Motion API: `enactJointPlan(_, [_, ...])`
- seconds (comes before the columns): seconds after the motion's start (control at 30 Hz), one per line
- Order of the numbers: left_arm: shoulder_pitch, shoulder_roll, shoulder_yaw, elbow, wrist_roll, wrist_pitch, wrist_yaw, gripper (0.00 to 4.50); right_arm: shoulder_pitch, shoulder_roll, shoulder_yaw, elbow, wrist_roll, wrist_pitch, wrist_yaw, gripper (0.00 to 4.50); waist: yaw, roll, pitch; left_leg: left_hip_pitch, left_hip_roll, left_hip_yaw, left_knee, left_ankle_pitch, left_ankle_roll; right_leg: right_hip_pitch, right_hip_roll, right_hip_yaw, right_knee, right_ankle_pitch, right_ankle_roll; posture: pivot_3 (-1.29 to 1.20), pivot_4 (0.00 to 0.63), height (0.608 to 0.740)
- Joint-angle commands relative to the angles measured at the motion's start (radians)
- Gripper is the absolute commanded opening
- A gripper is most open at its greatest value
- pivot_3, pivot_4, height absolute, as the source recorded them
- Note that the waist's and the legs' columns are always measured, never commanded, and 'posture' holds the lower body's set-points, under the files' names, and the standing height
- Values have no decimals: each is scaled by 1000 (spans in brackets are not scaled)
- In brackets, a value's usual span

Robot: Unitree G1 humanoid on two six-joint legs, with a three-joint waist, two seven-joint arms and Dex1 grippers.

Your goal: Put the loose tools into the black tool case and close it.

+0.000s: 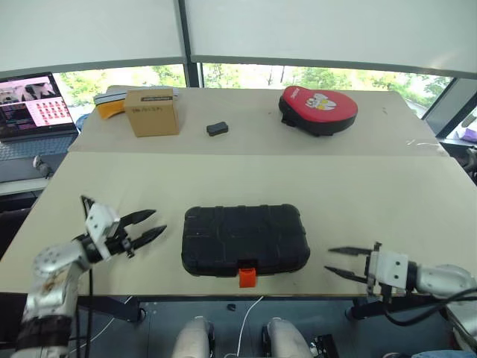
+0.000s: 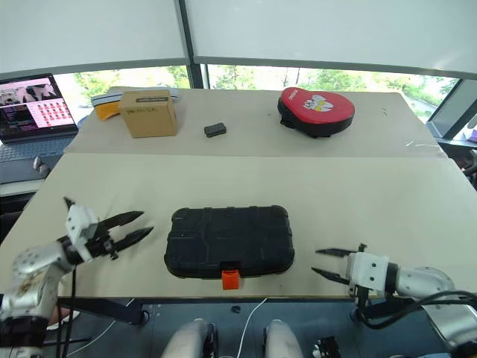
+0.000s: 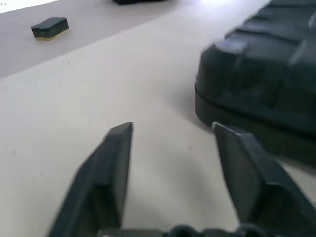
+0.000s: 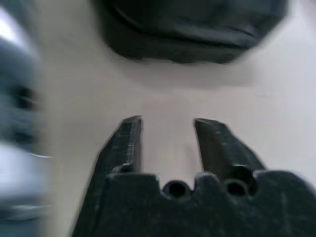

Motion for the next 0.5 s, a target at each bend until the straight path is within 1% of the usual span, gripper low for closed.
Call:
enactJointPlan(0.03, [-151, -10, -82, 50, 58, 52, 19, 1074, 30, 4, 25, -209, 28, 181, 24, 295, 4, -1, 0, 1, 0, 0, 0, 0, 0, 2, 1, 0, -1, 0, 0, 0, 150, 740])
enactJointPlan(0.07, [-187, -18, -102, 70, 74, 72, 31, 778, 16, 29, 40, -227, -1, 197, 14, 60, 5, -1, 0, 1, 0, 0, 0, 0, 0, 2, 2, -1, -1, 0, 0, 0, 150, 740])
enactJointPlan(0.1, [-221, -26, -118, 91, 84, 93, 37, 351, -11, 61, 61, -240, -28, 234, -1, 0, 5, -1, 0, 0, -1, 0, 0, 0, 0, 1, 2, 0, -2, 0, 0, 0, 150, 740])
enactJointPlan(0.13, [-257, -35, -135, 118, 97, 127, 52, 52, -50, 96, 87, -235, -75, 276, -23, 0, 3, -1, -1, 0, -1, 0, 0, 0, 0, 1, 3, 0, -2, 0, 0, 0, 150, 740])
enactJointPlan(0.2, [-297, -42, -167, 155, 116, 163, 48, 52, -103, 138, 123, -234, -127, 369, -40, 0, -1, -3, 0, -1, -1, 0, 0, 0, 0, -1, 4, 0, -2, 0, 0, 0, 150, 740])
enactJointPlan(0.27, [-311, -40, -203, 181, 146, 170, 35, 52, -143, 178, 147, -221, -183, 374, -40, 0, -1, -3, 0, -5, -2, 0, 0, 0, 0, -5, 4, 0, -1, 0, 0, 0, 150, 740])
enactJointPlan(0.37, [-312, -47, -234, 200, 161, 182, 11, 52, -208, 240, 163, -201, -226, 410, -46, 0, -5, -4, 0, -10, -2, 0, 0, 0, -1, -10, 4, 1, 1, 0, 0, 0, 150, 740])
enactJointPlan(0.43, [-300, -46, -239, 193, 156, 180, -6, 52, -243, 272, 162, -179, -249, 412, -49, 0, -9, -7, 0, -10, -2, 1, 0, 1, -2, -11, 5, 0, 2, 0, 0, 0, 150, 740])
enactJointPlan(0.5, [-264, -33, -236, 158, 142, 199, -25, 52, -300, 317, 154, -123, -281, 385, -67, 0, -10, -7, 0, -9, -1, 1, 0, 2, -2, -11, 6, 0, 3, 1, -1, 0, 150, 740])
